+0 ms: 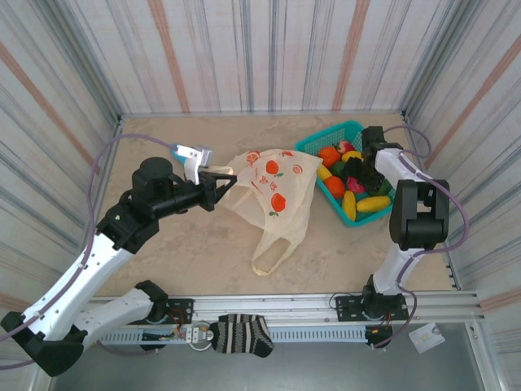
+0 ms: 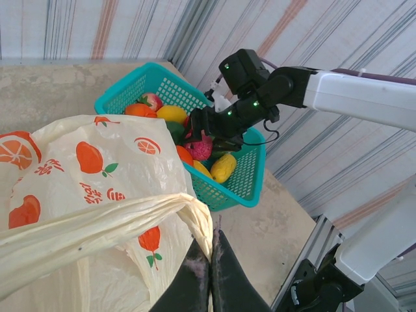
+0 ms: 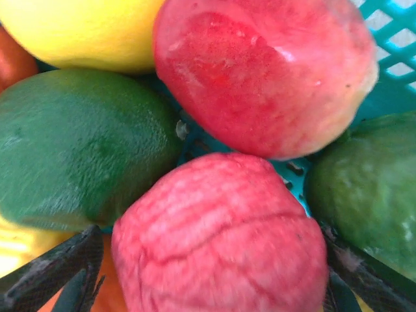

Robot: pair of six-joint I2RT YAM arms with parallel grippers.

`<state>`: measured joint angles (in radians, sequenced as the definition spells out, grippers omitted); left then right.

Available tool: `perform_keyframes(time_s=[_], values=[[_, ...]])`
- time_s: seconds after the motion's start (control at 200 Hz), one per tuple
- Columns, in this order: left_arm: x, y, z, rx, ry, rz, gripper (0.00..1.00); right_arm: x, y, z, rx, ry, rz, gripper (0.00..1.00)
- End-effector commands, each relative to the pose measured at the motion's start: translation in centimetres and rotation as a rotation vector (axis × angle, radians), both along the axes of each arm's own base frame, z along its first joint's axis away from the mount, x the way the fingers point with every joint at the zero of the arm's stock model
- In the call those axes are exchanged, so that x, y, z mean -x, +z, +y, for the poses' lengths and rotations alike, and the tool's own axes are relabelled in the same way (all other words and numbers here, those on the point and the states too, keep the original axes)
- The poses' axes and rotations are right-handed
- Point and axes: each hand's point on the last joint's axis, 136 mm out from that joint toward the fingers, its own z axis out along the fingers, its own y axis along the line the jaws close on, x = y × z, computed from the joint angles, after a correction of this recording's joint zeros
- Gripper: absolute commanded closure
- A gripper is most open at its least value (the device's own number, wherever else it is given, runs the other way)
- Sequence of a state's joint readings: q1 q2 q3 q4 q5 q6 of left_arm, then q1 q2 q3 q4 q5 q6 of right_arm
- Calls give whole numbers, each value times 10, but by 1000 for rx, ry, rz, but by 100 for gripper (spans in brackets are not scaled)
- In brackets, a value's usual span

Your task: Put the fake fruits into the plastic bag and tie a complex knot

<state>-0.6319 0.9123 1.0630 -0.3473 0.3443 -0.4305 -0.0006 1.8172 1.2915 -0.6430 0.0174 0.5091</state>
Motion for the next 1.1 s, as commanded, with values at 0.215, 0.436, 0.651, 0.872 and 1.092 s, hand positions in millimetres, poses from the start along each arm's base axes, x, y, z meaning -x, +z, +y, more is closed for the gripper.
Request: perform_keyframes(time_s=[0.215, 0.436, 0.651, 0.872, 1.092], values=[[6, 18, 7, -8, 0, -54, 100, -11, 0, -7, 7, -14, -41, 33], [3, 21, 6, -19, 6, -58, 100, -4, 66, 3, 42, -13, -211, 37], [0, 22, 8, -33, 16, -60, 100, 18, 160, 65, -17, 215, -493, 41], [-2, 21, 8, -41, 20, -59, 100, 102, 233, 225, -529, 842, -673, 45], [-2, 20, 8, -44, 21, -57, 100, 188, 215, 320, -637, 1206, -565, 46]])
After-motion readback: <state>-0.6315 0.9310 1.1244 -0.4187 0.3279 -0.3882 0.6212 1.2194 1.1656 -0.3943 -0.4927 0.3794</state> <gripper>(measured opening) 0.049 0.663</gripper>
